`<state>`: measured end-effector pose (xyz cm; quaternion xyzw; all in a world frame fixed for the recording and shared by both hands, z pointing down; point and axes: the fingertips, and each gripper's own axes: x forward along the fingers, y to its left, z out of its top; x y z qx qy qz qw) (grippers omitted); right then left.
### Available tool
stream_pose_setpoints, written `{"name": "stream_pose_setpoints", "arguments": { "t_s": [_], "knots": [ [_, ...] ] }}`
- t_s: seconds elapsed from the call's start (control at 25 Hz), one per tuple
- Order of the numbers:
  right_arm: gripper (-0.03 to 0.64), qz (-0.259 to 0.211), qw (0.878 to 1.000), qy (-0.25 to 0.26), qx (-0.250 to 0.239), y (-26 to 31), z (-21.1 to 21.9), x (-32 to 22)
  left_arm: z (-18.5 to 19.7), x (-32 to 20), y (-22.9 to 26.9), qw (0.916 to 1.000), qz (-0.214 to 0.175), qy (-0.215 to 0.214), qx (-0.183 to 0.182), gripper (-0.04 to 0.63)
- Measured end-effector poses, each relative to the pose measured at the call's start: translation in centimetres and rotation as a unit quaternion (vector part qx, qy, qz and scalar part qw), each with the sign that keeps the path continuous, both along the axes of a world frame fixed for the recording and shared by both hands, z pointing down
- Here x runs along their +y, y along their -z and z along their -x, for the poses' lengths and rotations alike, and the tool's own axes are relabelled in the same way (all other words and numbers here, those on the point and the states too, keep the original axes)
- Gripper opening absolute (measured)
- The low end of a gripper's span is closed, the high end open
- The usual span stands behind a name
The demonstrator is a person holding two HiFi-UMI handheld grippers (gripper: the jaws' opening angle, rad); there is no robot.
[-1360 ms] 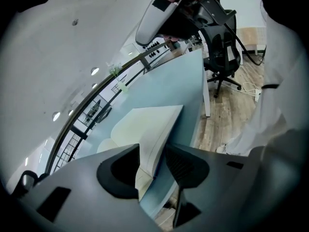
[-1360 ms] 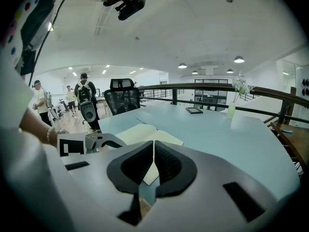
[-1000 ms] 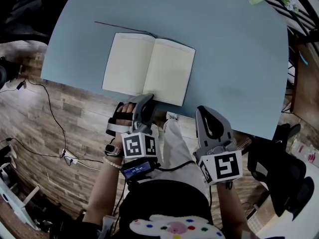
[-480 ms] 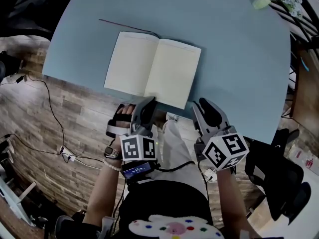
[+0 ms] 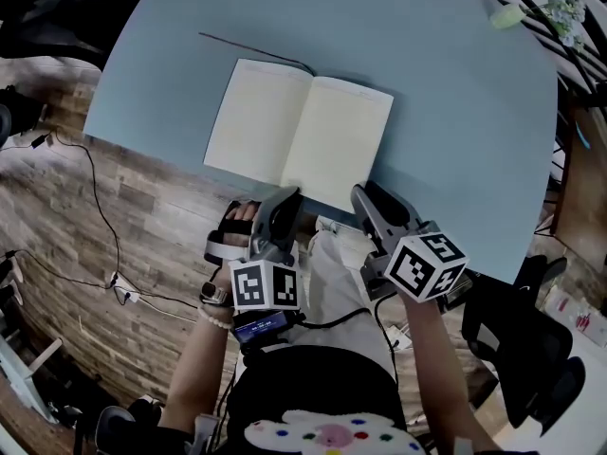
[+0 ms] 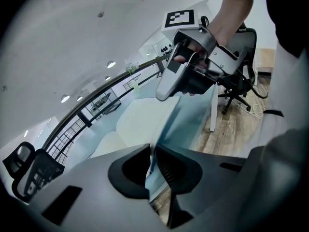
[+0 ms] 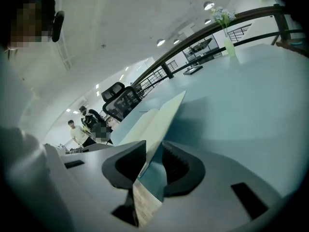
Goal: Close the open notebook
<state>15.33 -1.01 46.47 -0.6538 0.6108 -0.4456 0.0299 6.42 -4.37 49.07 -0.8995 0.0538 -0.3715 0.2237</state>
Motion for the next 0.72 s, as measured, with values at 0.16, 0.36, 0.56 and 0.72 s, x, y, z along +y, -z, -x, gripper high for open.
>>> {"name": "stream_pose_setpoints", "arguments": {
  "t_s": [0.16, 0.36, 0.56, 0.72],
  "knots": [
    [0.077, -0.012, 0.999, -0.02, -0.03, 0.5, -0.3, -0.1, 0.0, 0.1, 0.0, 1.0, 0.003, 0.002, 0.002, 0.055],
    [0.06, -0.023, 0.996, -0.044, -0.068, 1.0, -0.5, -0.4, 0.0, -0.1, -0.1, 0.9997, 0.022, 0.011, 0.008, 0.057],
    [0.052, -0.039, 0.994, -0.058, -0.09, 2.0, -0.3, -1.0, 0.4, -0.2, 0.6, 0.9987, 0.042, 0.021, 0.019, 0.057],
    [0.044, -0.041, 0.992, -0.064, -0.1, 2.7, -0.3, -1.4, 1.3, -0.8, 1.7, 0.9955, 0.063, 0.055, 0.046, 0.043]
  ]
}}
